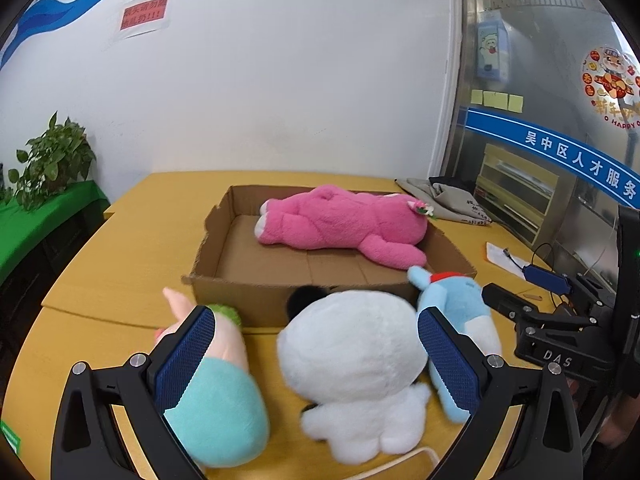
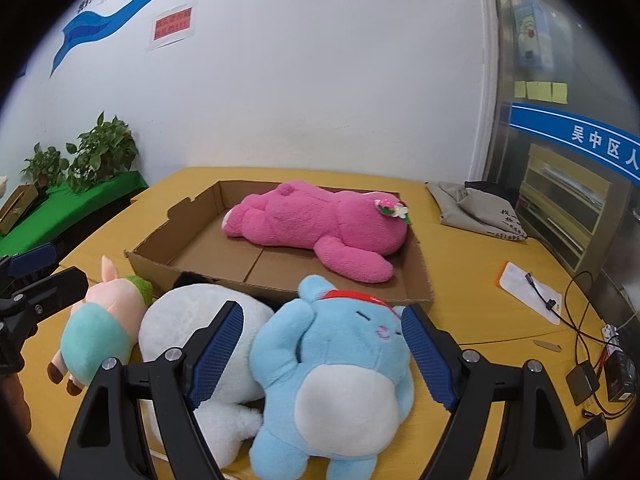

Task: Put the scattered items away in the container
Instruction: 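Move both grippers toward the white plush beside the box, then grasp the white plush with the right gripper and lift it, then lower the white plush into the box with both grippers and open them, then move both grippers to the light-blue plush lying on the table, then close both grippers on the light-blue plush's body and lift it, then carry the light-blue plush into the box beside the white plush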

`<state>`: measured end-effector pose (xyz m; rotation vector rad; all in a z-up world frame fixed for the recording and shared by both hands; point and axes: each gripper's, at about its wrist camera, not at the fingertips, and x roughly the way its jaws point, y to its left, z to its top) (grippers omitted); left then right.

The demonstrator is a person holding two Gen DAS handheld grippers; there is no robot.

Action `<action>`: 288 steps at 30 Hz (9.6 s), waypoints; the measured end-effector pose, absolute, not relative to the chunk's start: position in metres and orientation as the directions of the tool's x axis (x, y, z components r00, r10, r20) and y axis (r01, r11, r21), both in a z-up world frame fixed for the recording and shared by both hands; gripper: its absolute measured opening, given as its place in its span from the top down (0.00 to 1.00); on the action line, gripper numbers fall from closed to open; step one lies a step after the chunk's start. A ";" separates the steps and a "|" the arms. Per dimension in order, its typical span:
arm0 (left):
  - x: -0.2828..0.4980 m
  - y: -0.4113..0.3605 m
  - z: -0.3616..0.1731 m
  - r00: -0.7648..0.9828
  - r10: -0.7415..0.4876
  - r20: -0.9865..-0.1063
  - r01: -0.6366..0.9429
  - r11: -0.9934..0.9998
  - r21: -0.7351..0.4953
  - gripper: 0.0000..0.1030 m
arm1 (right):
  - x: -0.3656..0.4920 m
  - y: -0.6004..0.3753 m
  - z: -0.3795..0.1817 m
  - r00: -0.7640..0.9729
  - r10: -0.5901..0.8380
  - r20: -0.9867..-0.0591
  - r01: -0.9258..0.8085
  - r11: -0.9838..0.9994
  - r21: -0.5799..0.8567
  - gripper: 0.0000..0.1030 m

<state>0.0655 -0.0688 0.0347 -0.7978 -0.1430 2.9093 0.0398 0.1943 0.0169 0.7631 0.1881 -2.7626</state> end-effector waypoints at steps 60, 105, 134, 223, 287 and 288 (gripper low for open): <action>-0.044 -0.071 -0.040 -0.528 0.509 -0.680 -0.332 -0.860 -0.387 0.27 | 0.030 0.109 -0.092 -0.592 -0.476 -0.650 0.519 -0.842 0.144 0.44; -0.259 -0.182 0.011 -0.598 0.472 -0.648 -0.337 -0.882 -0.331 0.31 | -0.131 -0.015 -0.008 -0.649 -0.523 -0.552 0.488 -0.843 0.225 0.47; -0.153 -0.175 0.052 -0.743 0.304 -0.597 -0.205 -0.952 -0.229 0.00 | -0.077 0.034 0.002 -0.671 -0.402 -0.624 0.370 -0.910 0.188 0.22; -0.068 0.026 -0.036 -0.451 0.553 -0.701 -0.324 -0.833 -0.449 0.00 | 0.018 0.302 -0.057 -0.593 -0.435 -0.677 0.261 -0.900 0.350 0.20; -0.195 -0.032 0.123 -0.577 0.616 -0.537 -0.481 -0.787 -0.386 0.22 | -0.067 0.202 0.089 -0.629 -0.676 -0.384 0.642 -0.730 0.233 0.46; -0.205 -0.036 0.120 -0.577 0.608 -0.546 -0.472 -0.793 -0.384 0.22 | -0.076 0.198 0.088 -0.629 -0.674 -0.387 0.641 -0.731 0.233 0.46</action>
